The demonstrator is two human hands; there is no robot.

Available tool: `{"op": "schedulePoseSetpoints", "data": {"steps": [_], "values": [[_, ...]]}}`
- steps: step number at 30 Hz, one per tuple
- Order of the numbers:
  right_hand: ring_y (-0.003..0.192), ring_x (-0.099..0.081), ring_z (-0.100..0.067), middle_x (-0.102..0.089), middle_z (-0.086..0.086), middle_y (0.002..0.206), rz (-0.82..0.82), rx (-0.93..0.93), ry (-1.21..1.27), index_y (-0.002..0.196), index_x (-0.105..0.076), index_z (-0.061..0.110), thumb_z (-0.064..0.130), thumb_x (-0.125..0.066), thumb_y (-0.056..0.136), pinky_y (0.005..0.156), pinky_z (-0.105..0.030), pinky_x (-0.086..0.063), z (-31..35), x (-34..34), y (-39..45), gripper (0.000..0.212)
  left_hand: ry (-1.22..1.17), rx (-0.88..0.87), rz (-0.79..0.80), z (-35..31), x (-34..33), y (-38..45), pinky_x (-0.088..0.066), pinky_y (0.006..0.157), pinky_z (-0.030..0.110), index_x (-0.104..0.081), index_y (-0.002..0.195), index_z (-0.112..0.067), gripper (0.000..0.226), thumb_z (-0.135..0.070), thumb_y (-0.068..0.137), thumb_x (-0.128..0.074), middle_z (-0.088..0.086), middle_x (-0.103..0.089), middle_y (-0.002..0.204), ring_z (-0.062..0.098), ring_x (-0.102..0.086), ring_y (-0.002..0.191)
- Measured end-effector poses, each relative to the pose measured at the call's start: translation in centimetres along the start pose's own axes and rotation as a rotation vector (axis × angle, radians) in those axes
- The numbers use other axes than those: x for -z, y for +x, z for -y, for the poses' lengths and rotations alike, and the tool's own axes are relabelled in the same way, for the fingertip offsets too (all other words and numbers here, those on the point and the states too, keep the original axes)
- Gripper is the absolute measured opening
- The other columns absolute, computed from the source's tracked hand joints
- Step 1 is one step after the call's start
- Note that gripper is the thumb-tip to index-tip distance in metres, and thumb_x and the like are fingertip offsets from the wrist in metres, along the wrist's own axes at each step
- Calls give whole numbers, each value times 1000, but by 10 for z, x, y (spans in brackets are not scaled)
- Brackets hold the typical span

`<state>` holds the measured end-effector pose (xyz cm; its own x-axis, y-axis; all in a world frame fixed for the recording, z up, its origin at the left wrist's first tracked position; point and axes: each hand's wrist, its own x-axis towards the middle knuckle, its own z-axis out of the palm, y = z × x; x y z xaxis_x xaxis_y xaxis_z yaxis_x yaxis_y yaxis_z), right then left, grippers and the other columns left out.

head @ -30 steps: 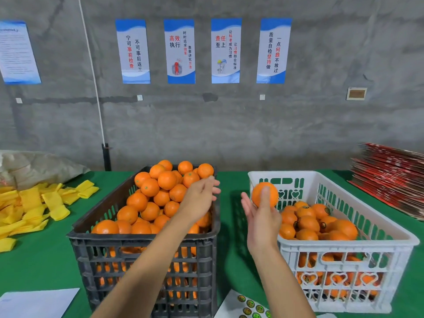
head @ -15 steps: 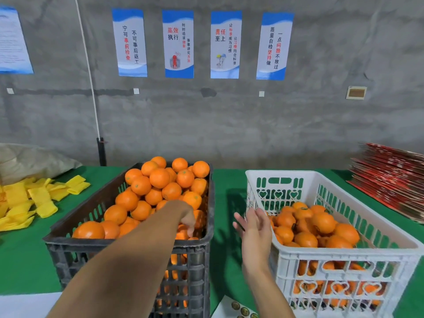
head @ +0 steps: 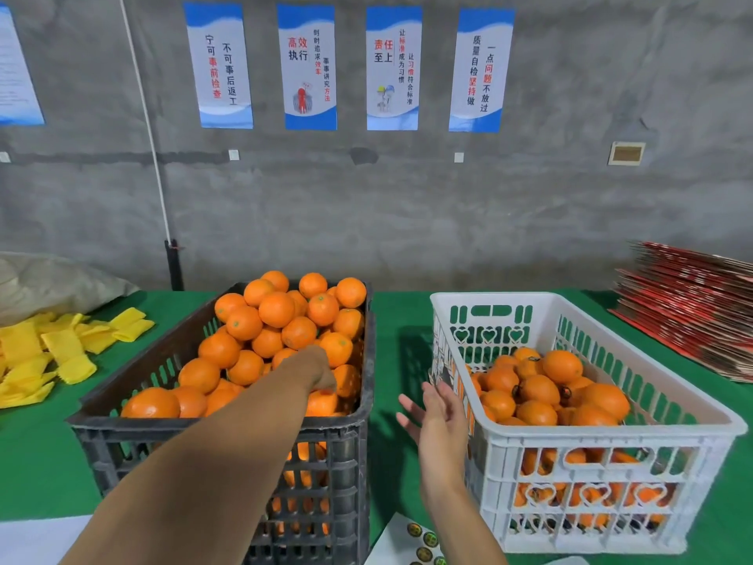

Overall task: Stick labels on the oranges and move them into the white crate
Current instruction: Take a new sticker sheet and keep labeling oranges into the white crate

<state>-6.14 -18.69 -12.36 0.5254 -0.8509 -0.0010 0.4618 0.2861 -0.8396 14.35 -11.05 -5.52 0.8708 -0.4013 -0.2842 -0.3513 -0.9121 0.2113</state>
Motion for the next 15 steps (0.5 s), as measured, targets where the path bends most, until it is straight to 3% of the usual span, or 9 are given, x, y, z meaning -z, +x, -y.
{"op": "schedulePoseSetpoints", "data": {"steps": [1, 3, 7, 11, 15], "values": [[95, -76, -17, -59, 5, 130, 0, -6, 6, 145, -47, 15, 19, -56, 105, 73, -27, -63, -1, 1, 0, 41, -80, -10, -88, -1, 3, 2, -57, 82, 43, -25, 154, -5, 89, -37, 89, -76, 17, -52, 135, 36, -63, 107], [95, -76, -18, -59, 4, 130, 0, -15, 13, 143, -48, 17, 19, -57, 105, 71, -27, -63, -2, 1, -1, 40, -124, -87, -218, -3, 6, 7, -56, 90, 47, -16, 157, -10, 97, -42, 88, -77, 20, -34, 153, 41, -57, 121], [95, -76, -20, -61, 3, 128, 5, -27, 22, 141, -49, 18, 19, -59, 104, 70, -29, -63, -6, 4, -1, 38, 102, -230, -159, -12, 2, 14, -39, 113, 52, -8, 162, -29, 95, -38, 92, -72, 7, -10, 168, 39, -30, 147], [95, -76, -22, -64, 3, 123, 9, -55, 16, 141, -49, 18, 20, -62, 103, 72, -33, -64, -10, 10, -1, 41, 100, -259, -83, -14, 0, 20, -48, 102, 54, -24, 153, -33, 78, -18, 93, -72, 5, -15, 161, 41, -43, 133], [95, -77, -21, -64, 5, 120, 4, -82, 5, 140, -47, 20, 19, -62, 102, 71, -33, -64, -12, 17, -5, 41, 141, -206, -159, -18, 6, 17, -54, 93, 45, -6, 160, -36, 100, -19, 90, -76, 18, 0, 161, 42, -56, 121]]}}
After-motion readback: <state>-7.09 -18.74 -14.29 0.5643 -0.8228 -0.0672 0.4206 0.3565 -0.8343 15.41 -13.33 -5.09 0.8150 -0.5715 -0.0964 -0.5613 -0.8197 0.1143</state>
